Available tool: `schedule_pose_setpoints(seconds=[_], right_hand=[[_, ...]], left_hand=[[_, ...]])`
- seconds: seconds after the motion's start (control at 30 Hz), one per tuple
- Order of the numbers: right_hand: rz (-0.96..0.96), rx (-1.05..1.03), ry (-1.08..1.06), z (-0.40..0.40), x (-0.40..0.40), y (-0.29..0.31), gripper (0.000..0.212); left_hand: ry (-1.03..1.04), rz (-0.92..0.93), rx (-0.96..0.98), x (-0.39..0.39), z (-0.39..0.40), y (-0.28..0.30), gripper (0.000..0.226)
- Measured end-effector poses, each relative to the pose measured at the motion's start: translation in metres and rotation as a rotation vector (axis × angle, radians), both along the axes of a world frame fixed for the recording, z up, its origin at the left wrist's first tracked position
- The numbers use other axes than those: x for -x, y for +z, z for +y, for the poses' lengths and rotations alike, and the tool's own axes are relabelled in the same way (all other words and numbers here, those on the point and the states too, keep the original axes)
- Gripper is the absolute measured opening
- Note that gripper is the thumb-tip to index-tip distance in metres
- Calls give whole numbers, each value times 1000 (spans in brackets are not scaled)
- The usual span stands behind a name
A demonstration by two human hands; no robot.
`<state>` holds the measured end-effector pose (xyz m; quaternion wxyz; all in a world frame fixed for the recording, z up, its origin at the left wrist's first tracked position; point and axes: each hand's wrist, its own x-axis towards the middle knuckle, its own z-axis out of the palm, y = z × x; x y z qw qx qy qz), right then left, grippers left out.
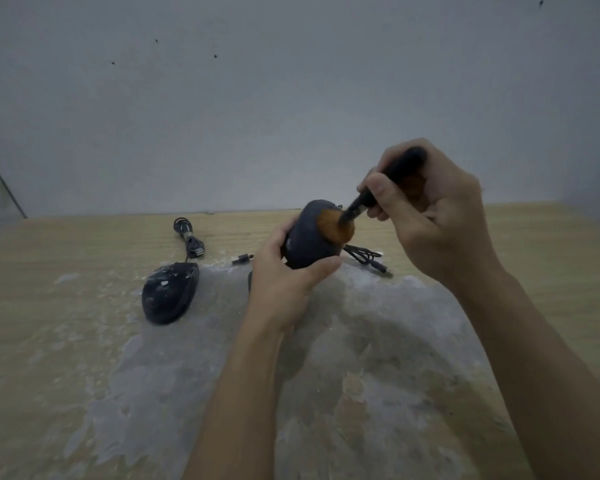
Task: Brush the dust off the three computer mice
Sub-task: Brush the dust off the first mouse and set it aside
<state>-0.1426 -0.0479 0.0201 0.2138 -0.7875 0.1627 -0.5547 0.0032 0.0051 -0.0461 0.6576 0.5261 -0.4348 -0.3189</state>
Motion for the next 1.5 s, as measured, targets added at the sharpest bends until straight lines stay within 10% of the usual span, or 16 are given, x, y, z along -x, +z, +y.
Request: schedule_pose_setpoints(seconds=[0.57, 0.87, 1.3, 1.5], right_hand=[[-10, -160, 181, -3, 6, 4, 7], [72, -204, 162, -5, 13, 6, 14], [299, -233, 173, -6, 20, 8, 11], [322, -157, -42, -13, 26, 9, 16]], left_hand=[[-206, 369, 30, 4, 0, 2, 49], [-24, 81, 37, 3, -1, -4, 56], [34, 184, 39, 10, -1, -2, 37], [125, 56, 92, 10, -2, -5, 62]])
